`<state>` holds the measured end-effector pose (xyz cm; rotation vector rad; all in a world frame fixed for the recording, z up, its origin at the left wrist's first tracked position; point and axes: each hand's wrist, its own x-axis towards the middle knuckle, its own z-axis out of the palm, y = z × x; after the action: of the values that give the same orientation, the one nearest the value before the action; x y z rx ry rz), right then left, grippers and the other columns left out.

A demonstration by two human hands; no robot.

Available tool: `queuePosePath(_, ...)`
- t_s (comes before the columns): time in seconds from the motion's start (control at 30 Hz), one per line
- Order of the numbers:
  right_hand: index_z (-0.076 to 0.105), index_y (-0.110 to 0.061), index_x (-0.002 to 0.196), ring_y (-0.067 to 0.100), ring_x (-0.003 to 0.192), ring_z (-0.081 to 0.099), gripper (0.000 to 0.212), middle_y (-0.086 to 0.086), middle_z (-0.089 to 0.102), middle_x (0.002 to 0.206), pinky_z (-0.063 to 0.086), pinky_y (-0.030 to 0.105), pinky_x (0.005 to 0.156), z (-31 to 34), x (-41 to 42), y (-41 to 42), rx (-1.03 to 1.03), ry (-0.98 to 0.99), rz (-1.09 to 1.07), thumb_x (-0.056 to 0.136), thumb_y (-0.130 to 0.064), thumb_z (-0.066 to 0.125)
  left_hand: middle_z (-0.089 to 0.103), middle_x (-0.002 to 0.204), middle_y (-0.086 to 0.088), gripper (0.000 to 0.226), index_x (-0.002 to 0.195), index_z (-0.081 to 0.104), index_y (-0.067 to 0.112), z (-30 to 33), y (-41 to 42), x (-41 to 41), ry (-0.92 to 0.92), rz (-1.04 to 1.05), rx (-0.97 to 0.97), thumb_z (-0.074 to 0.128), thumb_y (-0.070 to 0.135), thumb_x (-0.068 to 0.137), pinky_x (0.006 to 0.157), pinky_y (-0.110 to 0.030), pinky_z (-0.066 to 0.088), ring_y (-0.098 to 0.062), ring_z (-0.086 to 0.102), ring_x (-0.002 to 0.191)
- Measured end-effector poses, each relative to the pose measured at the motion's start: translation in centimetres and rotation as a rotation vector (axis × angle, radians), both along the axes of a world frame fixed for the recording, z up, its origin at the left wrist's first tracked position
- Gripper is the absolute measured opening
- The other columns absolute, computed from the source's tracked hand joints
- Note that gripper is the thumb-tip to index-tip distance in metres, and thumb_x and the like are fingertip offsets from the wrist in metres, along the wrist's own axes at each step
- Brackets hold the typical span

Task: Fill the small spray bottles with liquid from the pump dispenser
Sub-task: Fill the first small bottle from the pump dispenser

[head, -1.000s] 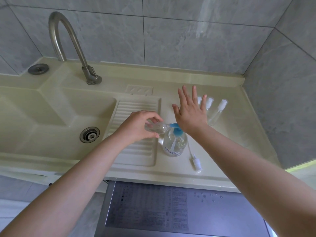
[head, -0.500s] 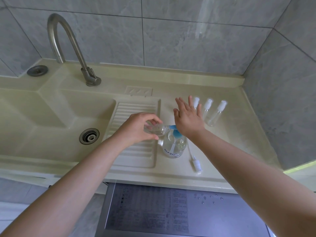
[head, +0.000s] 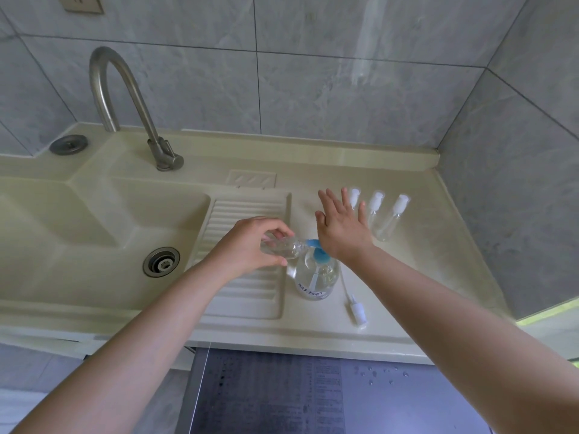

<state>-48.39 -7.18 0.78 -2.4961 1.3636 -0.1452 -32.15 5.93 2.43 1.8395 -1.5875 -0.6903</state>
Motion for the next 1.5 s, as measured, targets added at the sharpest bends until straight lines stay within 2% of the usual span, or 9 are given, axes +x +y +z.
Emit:
queuePosePath(0.2,0.004,-0.023,0.161,0.022,0.153,-0.017,0.057,-0.005,0.0,0.169,-0.013,0.053,0.122,1.1,0.0,-0.2,-0.264,0.108,0.053,0.107,-0.041,0.013,0.068,0.102,0.016,0.048,0.104,0.069,0.036,0.0,-0.1,0.1,-0.014,0.011,0.007,0.091,0.022,0.063,0.07,-0.003,0.04,0.0,0.065,0.086)
queuePosePath(0.33,0.007,-0.023,0.161,0.021,0.154,-0.016,0.056,-0.004,0.002,0.169,-0.013,0.053,0.122,0.4,0.0,0.3,-0.198,0.087,0.026,0.107,-0.039,0.014,0.067,0.102,0.014,0.049,0.105,0.069,0.034,-0.1,-0.2,0.1,-0.019,0.007,0.016,0.091,0.02,0.063,0.07,-0.002,0.04,-0.004,0.066,0.086)
queuePosePath(0.53,0.001,-0.022,0.161,0.023,0.153,-0.02,0.06,-0.003,-0.003,0.169,-0.013,0.055,0.121,1.2,-0.2,-0.1,-0.342,0.138,0.029,0.106,-0.045,0.012,0.067,0.103,0.015,0.048,0.104,0.068,0.037,-0.2,-0.2,0.0,-0.015,0.014,0.017,0.091,0.021,0.064,0.072,-0.006,0.042,-0.002,0.066,0.087)
queuePosePath(0.7,0.005,-0.026,0.161,0.021,0.153,-0.02,0.057,-0.004,-0.002,0.169,-0.014,0.053,0.121,0.5,-0.7,0.7,-0.23,0.106,-0.003,0.107,-0.041,0.012,0.066,0.101,0.015,0.048,0.103,0.069,0.038,-0.3,-0.2,0.0,0.009,0.015,0.003,0.091,0.021,0.063,0.08,-0.02,0.05,-0.004,0.067,0.086)
queuePosePath(0.93,0.001,-0.024,0.161,0.024,0.153,-0.02,0.059,-0.003,-0.004,0.169,-0.013,0.055,0.121,1.8,-0.9,0.6,-0.368,0.155,0.031,0.107,-0.045,0.013,0.067,0.101,0.015,0.048,0.104,0.069,0.036,0.1,-0.2,-0.2,-0.002,0.011,0.01,0.091,0.021,0.064,0.081,-0.023,0.051,-0.006,0.066,0.088)
queuePosePath(1.07,0.004,-0.03,0.16,0.022,0.153,-0.02,0.055,-0.005,-0.006,0.169,-0.014,0.053,0.121,0.3,-0.8,1.3,-0.187,0.15,-0.005,0.107,-0.041,0.012,0.067,0.101,0.014,0.048,0.104,0.069,0.035,0.1,-0.2,-0.2,-0.001,0.008,0.019,0.09,0.02,0.064,0.084,-0.023,0.05,-0.009,0.066,0.09)
queuePosePath(1.13,0.005,-0.029,0.16,0.021,0.153,-0.02,0.055,-0.005,-0.007,0.168,-0.014,0.054,0.121,0.0,-0.7,1.4,-0.172,0.149,-0.01,0.107,-0.041,0.012,0.067,0.1,0.014,0.048,0.104,0.069,0.036,0.0,-0.2,-0.3,-0.006,0.006,0.019,0.09,0.02,0.064,0.084,-0.026,0.052,-0.009,0.066,0.089)
queuePosePath(1.37,0.001,-0.026,0.16,0.024,0.152,-0.021,0.059,-0.002,-0.008,0.168,-0.017,0.054,0.119,1.2,-1.5,1.5,-0.307,0.152,-0.02,0.106,-0.044,0.015,0.066,0.1,0.013,0.048,0.105,0.07,0.032,0.1,-0.1,-0.1,-0.003,0.014,0.003,0.09,0.018,0.064,0.075,-0.012,0.045,-0.006,0.066,0.086)
queuePosePath(1.5,0.003,-0.03,0.16,0.021,0.152,-0.022,0.055,-0.003,-0.009,0.168,-0.013,0.054,0.121,0.0,-1.5,2.0,-0.147,0.118,-0.04,0.107,-0.039,0.012,0.066,0.101,0.013,0.049,0.105,0.069,0.033,0.1,-0.1,-0.3,-0.003,0.008,0.013,0.091,0.019,0.064,0.079,-0.02,0.049,-0.007,0.066,0.088)
